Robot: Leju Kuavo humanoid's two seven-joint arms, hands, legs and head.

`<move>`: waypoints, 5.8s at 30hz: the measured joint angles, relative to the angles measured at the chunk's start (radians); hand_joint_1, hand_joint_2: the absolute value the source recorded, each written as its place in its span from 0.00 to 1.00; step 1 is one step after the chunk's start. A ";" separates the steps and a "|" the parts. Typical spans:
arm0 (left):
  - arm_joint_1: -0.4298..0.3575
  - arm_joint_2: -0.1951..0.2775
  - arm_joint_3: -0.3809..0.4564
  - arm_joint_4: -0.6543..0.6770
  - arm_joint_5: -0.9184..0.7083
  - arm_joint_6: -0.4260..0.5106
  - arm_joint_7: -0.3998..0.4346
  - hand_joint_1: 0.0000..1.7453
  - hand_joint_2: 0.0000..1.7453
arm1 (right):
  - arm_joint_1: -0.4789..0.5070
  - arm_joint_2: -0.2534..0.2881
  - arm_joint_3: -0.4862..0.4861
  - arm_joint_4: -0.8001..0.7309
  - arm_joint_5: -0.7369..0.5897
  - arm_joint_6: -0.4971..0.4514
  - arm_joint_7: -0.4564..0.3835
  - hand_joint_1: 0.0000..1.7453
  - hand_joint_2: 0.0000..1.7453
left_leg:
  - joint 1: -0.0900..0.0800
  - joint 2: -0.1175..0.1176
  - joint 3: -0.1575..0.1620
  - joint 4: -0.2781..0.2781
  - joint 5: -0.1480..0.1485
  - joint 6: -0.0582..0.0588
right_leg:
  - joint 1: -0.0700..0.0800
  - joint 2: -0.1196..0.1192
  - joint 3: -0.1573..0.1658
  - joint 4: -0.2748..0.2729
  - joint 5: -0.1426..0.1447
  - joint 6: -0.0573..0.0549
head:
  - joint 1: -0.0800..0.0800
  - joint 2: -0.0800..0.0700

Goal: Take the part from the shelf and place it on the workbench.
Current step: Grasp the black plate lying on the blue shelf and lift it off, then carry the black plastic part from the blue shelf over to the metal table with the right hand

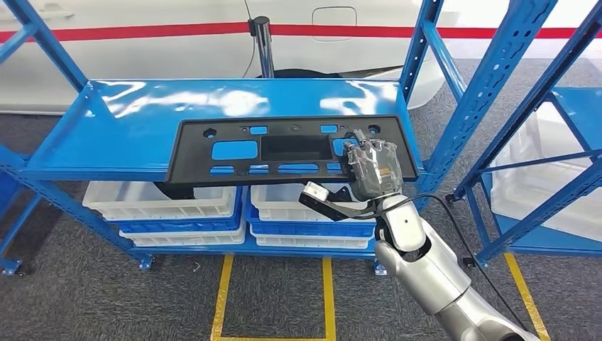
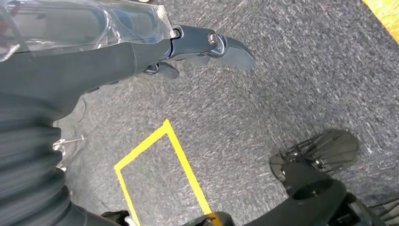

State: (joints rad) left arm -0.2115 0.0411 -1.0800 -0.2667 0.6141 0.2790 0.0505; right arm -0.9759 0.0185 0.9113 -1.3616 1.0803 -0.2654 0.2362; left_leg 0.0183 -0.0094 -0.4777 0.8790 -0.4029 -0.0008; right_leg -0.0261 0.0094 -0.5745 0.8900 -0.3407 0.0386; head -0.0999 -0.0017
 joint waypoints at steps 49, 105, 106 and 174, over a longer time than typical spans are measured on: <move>-0.003 0.005 0.000 0.000 -0.070 -0.019 0.039 0.00 1.00 | 0.044 -0.058 -0.008 -0.070 -0.015 0.079 0.035 1.00 1.00 | -0.005 0.006 -0.117 0.025 0.073 0.003 | 0.010 -0.006 0.097 -0.003 -0.081 -0.028 | 0.000 0.000; 0.009 0.002 0.026 0.000 -0.097 -0.026 0.034 0.00 1.00 | 0.061 -0.061 -0.011 -0.090 0.019 0.090 0.042 1.00 1.00 | -0.036 0.004 -0.006 0.008 -0.004 0.046 | 0.007 -0.010 -0.013 -0.002 0.028 -0.001 | 0.000 0.000; 0.009 0.002 0.026 0.000 -0.098 -0.026 0.034 0.00 1.00 | 0.061 -0.061 -0.011 -0.090 0.019 0.090 0.042 1.00 1.00 | -0.036 0.003 -0.007 0.008 -0.003 0.049 | 0.006 -0.011 -0.013 -0.002 0.029 0.001 | 0.000 0.000; 0.011 0.020 0.027 -0.001 -0.184 -0.051 0.060 0.00 1.00 | 0.139 -0.072 -0.025 -0.117 0.015 0.121 0.054 1.00 1.00 | -0.013 -0.011 -0.091 0.000 0.078 0.050 | 0.016 -0.011 -0.112 0.324 -0.207 0.004 | -0.001 0.000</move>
State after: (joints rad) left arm -0.2009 0.0612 -1.0533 -0.2674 0.4296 0.2275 0.1104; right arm -0.8368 -0.0530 0.8862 -1.4783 1.0954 -0.1449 0.2903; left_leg 0.0049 -0.0202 -0.5690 0.8793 -0.3253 0.0494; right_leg -0.0097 -0.0019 -0.6861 1.2142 -0.5479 0.0427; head -0.1010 -0.0016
